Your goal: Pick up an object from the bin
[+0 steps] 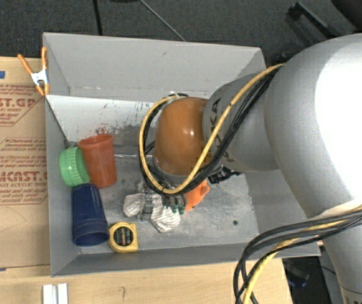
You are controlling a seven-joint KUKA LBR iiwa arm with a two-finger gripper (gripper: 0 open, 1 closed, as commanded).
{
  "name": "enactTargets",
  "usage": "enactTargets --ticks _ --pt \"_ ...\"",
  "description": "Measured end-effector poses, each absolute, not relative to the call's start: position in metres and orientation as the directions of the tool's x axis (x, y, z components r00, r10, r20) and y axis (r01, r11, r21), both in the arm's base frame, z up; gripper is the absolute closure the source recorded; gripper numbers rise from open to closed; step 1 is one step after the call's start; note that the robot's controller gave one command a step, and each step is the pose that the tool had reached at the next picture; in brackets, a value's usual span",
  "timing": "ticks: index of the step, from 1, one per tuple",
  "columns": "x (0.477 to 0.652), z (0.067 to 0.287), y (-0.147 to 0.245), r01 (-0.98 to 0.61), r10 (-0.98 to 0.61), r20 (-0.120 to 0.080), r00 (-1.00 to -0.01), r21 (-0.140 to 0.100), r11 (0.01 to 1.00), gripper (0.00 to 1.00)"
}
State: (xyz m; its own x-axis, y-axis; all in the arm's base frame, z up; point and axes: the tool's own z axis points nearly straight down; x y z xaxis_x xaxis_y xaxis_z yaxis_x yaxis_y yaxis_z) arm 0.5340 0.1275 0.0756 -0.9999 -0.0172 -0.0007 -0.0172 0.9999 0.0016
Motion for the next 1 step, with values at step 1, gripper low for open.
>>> enactTargets --ticks 1 --pt "0.5343 0.0771 0.1278 -0.015 -0.015 -0.001 -1.0 0.002 1.0 1.0"
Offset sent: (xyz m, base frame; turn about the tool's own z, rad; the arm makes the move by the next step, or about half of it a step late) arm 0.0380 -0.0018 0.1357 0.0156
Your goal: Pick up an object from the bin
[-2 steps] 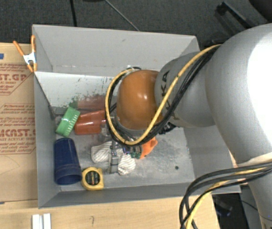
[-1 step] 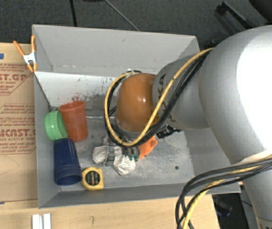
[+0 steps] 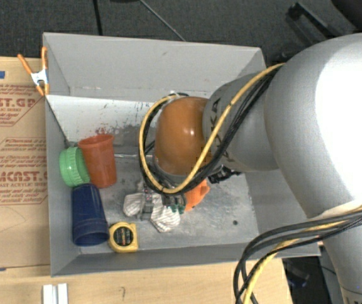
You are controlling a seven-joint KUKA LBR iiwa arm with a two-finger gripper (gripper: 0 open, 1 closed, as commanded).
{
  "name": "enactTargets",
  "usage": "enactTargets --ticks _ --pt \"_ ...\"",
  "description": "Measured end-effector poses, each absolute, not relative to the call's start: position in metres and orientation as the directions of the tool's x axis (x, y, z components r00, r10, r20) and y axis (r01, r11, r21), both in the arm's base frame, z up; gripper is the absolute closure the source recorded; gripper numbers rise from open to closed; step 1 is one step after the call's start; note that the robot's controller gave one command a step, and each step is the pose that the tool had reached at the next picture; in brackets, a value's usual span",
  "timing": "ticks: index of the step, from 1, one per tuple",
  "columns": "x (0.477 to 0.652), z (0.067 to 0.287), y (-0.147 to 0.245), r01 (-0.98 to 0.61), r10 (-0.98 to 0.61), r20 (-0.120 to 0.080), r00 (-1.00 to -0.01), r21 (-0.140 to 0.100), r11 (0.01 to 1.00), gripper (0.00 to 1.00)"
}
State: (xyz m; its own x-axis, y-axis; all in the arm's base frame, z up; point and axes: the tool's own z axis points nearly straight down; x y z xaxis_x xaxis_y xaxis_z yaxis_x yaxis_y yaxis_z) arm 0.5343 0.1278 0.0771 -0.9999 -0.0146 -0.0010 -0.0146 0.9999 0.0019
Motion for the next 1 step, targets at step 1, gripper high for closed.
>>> enactTargets --ticks 1 --pt "0.5725 0.2113 0.1272 -0.003 -0.003 -0.003 -1.0 0.002 1.0 1.0"
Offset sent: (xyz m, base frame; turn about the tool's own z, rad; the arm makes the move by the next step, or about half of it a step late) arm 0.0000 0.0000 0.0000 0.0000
